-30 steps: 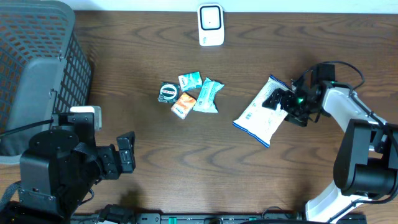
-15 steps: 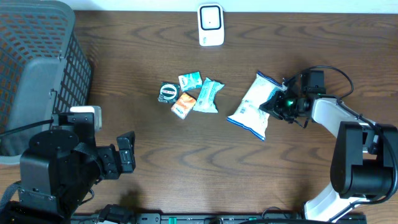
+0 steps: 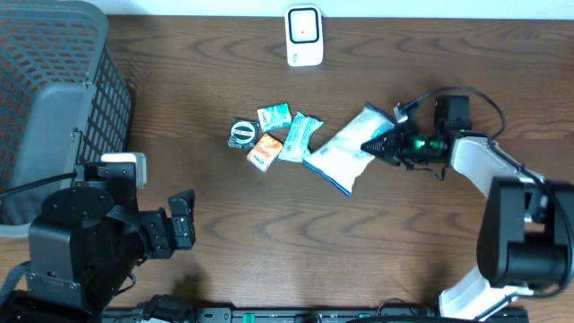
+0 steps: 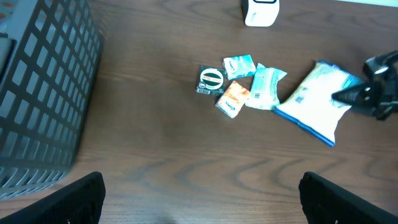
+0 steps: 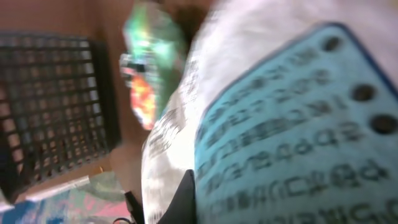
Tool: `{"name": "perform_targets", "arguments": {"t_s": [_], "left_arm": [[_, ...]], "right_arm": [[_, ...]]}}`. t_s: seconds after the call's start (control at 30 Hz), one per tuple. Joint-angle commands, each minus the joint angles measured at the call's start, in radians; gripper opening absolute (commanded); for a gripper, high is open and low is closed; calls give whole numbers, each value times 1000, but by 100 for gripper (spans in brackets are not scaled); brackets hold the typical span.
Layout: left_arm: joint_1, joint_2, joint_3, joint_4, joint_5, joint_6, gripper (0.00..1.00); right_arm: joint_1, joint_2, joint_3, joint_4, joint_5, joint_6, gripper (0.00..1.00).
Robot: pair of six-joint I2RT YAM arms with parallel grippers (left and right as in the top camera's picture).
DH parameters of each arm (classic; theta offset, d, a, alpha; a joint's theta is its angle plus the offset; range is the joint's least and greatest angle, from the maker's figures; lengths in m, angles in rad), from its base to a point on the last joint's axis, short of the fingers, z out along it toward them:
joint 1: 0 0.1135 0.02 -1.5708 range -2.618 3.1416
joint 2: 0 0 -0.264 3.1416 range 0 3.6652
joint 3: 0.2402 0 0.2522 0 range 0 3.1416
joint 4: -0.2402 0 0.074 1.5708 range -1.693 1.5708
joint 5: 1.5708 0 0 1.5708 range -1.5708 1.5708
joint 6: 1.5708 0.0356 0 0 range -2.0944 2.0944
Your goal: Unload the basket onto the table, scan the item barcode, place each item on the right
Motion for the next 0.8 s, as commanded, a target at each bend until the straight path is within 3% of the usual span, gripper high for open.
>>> {"name": "perform_targets", "arguments": {"t_s": [0.0, 0.1, 0.37, 0.5, 0.63, 0.67, 0.77], "left_arm": [[3, 3, 9, -1, -2, -13, 98], [3, 3, 9, -1, -2, -13, 98], [3, 3, 9, -1, -2, -13, 98], [3, 3, 9, -1, -2, -13, 98], [3, 3, 9, -1, -2, -13, 97], [3, 3, 9, -1, -2, -13, 98], [3, 3, 9, -1, -2, -13, 98]], "right_arm": [[5, -128, 36, 24, -103, -45, 1], [4, -179, 36, 15, -51, -36, 1], [7, -187, 34, -225, 253, -66, 1], [6, -187, 34, -328, 444, -4, 49], [7, -187, 34, -385, 459, 31, 91], [7, -187, 34, -393, 459, 32, 99], [15, -187, 19, -384, 460, 32, 99]]}}
